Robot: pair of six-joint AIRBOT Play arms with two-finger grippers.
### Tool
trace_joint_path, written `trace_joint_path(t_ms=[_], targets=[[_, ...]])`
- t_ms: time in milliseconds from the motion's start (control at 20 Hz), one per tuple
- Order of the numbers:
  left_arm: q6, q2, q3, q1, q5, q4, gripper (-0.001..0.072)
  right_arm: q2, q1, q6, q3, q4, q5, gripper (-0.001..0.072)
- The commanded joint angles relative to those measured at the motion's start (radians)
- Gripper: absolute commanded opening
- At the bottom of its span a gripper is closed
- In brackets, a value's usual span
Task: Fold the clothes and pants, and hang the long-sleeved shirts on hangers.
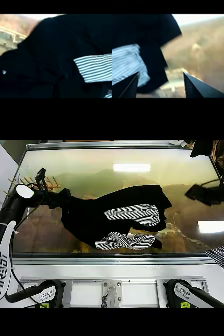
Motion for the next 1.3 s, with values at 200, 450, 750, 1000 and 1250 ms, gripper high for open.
trace_joint_path(t_ms=[200,450,750,1000,1250], targets=[[0.000,-0.130,-0.003,0.026,-0.001,-0.002,0.0017,0.281,0.007,-0.056,-0.701,0.284,0.058,0.0720],[0.000,-0.138,-0.003,0.026,0.016,-0.002,0.0017,0.269,0.240,-0.068,-0.859,0.482,-0.108,0.0720],[0.000,-0.138,-0.003,0.027,0.019,0.000,0.0016,0.138,0.492,-0.064,-0.847,0.629,-0.408,0.0720],[0.001,-0.117,-0.003,0.044,-0.031,0.005,0.0016,0.089,0.472,-0.108,-0.726,0.507,-0.380,0.0030],[0.003,0.089,-0.096,0.139,-0.141,0.068,0.0016,0.074,0.230,0.103,-0.258,-0.072,-0.185,0.0029]])
